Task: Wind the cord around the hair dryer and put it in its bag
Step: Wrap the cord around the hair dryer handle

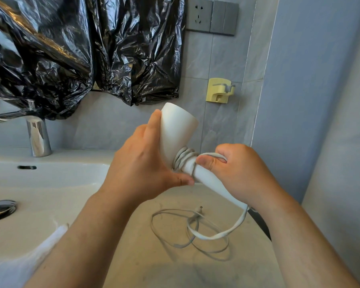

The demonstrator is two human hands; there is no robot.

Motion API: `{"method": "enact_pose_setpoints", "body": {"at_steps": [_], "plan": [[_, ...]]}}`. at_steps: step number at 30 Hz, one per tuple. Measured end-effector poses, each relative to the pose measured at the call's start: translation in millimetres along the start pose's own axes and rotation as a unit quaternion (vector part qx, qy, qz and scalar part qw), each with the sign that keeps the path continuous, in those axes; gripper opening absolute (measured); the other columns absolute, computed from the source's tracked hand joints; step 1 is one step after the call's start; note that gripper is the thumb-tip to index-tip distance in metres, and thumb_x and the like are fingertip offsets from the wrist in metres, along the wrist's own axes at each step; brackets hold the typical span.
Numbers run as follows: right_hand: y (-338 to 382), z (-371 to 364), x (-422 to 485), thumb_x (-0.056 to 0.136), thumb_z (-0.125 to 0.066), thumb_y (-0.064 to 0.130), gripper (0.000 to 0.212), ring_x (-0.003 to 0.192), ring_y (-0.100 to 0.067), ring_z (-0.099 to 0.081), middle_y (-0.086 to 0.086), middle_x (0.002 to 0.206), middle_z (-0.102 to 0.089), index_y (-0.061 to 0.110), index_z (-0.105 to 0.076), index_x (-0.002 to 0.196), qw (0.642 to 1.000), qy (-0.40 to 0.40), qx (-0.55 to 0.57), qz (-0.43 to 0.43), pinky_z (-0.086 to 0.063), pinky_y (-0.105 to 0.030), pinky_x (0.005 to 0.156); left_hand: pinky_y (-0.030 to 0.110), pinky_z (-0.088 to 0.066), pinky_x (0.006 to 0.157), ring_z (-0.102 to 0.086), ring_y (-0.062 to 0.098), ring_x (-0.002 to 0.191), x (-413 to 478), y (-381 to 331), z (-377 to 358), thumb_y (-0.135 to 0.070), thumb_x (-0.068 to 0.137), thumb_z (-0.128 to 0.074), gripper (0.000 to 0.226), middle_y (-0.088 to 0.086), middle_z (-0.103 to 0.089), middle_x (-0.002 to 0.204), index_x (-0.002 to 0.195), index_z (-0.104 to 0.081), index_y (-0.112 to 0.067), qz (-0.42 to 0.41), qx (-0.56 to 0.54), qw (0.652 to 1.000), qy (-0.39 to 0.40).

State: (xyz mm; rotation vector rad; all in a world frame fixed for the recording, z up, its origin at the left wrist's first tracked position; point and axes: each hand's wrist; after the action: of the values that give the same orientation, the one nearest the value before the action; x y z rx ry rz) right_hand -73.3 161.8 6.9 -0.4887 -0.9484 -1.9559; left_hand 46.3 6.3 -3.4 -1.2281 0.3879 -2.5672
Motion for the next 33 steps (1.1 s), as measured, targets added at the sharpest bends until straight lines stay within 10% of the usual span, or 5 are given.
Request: {"method": "enact_pose_setpoints", "body": {"at_steps": [8, 16, 27, 33], "plan": [[2.8, -0.1, -1.1, 0.076, -0.064, 0.057, 0.056, 0.048, -0.01, -0.024, 0.007, 0.05, -0.025, 0.017, -0.032, 0.053, 1.0, 0.006, 0.031, -0.002, -0.023, -0.031, 0.05, 0.038, -0.047, 0.084, -0.051, 0.025, 0.112, 1.1, 5.0, -3.5, -0.047, 0.055, -0.082, 0.121, 0.001, -0.049, 0.129, 0.153, -0.014, -0.024, -0.02, -0.01, 0.999, -0.03], [5.1, -6.0, -4.4, 0.079, -0.059, 0.057, 0.052, 0.05, -0.013, -0.031, 0.004, 0.049, -0.032, 0.013, -0.038, 0.061, 0.999, 0.016, -0.005, 0.045, -0.028, -0.033, 0.049, 0.037, -0.051, 0.08, -0.055, 0.01, 0.099, 5.7, 23.3, -2.4, -0.064, 0.031, -0.087, 0.105, -0.013, -0.052, 0.113, 0.122, -0.039, -0.041, 0.059, -0.158, 0.986, 0.005], [-4.7, 19.3, -2.7, 0.079, -0.068, 0.044, 0.032, 0.055, -0.011, -0.043, -0.001, 0.06, -0.051, 0.017, -0.059, 0.064, 0.958, 0.132, 0.253, -0.037, -0.035, -0.031, 0.055, 0.031, -0.043, 0.079, -0.046, -0.004, 0.093, 1.7, 14.3, 19.8, -0.067, 0.029, -0.08, 0.108, -0.047, -0.047, 0.104, 0.124, -0.029, -0.057, 0.014, -0.138, 0.986, -0.093], [-1.9, 22.2, -1.6, 0.088, -0.061, 0.041, 0.025, 0.052, -0.006, -0.046, 0.007, 0.058, -0.056, 0.021, -0.06, 0.072, 1.0, 0.024, 0.008, -0.009, -0.037, -0.029, 0.054, 0.032, -0.041, 0.078, -0.049, 0.01, 0.096, -0.6, 12.2, 23.0, -0.059, 0.035, -0.085, 0.111, -0.034, -0.049, 0.1, 0.13, -0.03, -0.047, 0.002, -0.073, 0.993, -0.087]]}}
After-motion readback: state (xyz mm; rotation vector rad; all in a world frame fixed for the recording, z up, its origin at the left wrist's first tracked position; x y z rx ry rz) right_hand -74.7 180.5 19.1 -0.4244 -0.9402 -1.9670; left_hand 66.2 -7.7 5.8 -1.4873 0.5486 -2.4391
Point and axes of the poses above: each hand's wrist, its own x-axis towards the middle knuckle, its own z-axis out of the back of the hand, y = z × x
